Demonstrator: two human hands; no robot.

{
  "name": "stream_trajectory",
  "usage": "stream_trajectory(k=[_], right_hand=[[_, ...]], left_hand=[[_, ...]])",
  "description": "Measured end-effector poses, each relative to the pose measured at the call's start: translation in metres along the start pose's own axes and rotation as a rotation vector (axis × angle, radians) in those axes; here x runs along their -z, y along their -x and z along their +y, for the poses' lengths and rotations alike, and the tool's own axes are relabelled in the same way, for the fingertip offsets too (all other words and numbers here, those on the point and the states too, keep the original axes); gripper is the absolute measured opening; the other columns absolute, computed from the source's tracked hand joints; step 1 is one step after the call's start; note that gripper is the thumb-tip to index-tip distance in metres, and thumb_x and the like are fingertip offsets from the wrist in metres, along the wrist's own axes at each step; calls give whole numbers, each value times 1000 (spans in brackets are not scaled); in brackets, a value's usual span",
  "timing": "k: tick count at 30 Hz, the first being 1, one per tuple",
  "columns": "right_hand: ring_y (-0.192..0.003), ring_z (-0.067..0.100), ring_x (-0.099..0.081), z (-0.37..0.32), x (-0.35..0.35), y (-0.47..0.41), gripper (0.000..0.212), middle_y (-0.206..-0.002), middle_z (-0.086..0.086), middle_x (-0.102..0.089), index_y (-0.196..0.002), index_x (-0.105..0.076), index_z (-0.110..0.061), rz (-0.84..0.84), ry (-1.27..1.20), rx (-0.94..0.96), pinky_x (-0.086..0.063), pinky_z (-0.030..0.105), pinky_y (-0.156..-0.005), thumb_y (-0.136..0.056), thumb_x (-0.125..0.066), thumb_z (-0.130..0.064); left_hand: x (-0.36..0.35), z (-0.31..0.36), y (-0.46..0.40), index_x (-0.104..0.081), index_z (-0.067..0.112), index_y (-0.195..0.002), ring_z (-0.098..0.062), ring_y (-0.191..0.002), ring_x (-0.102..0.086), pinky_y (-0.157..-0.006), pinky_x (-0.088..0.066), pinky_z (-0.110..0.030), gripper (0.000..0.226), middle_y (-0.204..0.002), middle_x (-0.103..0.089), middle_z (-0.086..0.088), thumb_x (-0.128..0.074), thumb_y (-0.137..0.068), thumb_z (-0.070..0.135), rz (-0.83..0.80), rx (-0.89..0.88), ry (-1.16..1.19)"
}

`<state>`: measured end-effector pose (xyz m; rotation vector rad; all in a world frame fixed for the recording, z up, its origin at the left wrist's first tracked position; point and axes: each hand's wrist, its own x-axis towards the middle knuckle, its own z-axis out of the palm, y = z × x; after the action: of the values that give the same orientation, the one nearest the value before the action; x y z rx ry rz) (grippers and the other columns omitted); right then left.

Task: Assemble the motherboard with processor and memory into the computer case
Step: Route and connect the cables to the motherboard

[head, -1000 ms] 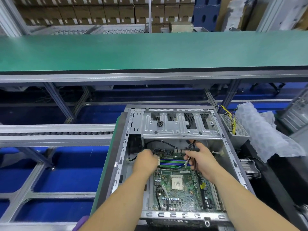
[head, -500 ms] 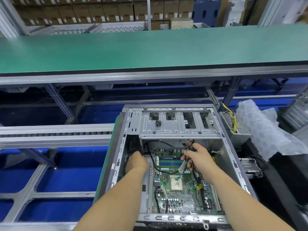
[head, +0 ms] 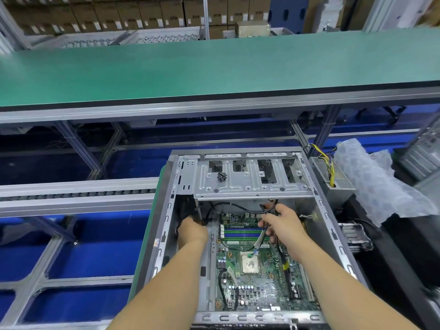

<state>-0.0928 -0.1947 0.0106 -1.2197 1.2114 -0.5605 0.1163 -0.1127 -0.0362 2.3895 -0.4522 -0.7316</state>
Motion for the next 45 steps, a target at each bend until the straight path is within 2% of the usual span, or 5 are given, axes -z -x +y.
stream_trajectory(k=[12, 19, 29, 33, 45], right_hand=[[-55, 23, -60, -4, -1, 1, 15, -76, 17, -69, -113, -60, -3, -107, -234, -56, -50, 31, -45, -98, -57, 1], [-77, 4, -65, -5, -6, 15, 13, -87, -15, -70, -108, -70, -26, -239, 381, -19, -48, 14, -55, -99, -61, -27], [-128, 11, -52, -10, 10, 31, 84, -141, -19, -50, -137, -55, -51, -547, -97, -90, -35, 47, -111, -63, -90, -35], [-112, 16, -66, -12, 6, 35, 26, -118, -2, -73, -111, -77, -34, -258, -56, -49, -55, 38, -87, -93, -64, -49], [-42, 23, -58, -11, 17, 26, 65, -52, 12, -64, -61, -60, -4, 317, -82, -68, -51, 37, -57, -105, -42, -48]], left_hand=[[6, 24, 28, -59, 1, -77, -19, -47, -41, -48, -42, -26, 7, -59, -48, -9, -61, -83, -3, -367, 147, 457], [17, 37, 50, -70, 15, -87, -11, -66, -58, -60, -47, -21, 8, -75, -66, 1, -71, -85, 8, -467, -372, 220], [11, 41, 72, -70, 21, -86, -8, -74, -56, -77, -52, -34, 13, -80, -65, 10, -78, -81, 30, -386, -841, -68], [0, 43, 79, -69, 19, -94, -12, -94, -58, -85, -48, -34, 32, -98, -66, 7, -77, -80, 47, -405, -1047, -226], [-31, 40, 88, -38, 22, -127, -26, -115, -39, -97, -42, -41, 52, -131, -34, -4, -65, -89, 45, -243, -1171, -607]])
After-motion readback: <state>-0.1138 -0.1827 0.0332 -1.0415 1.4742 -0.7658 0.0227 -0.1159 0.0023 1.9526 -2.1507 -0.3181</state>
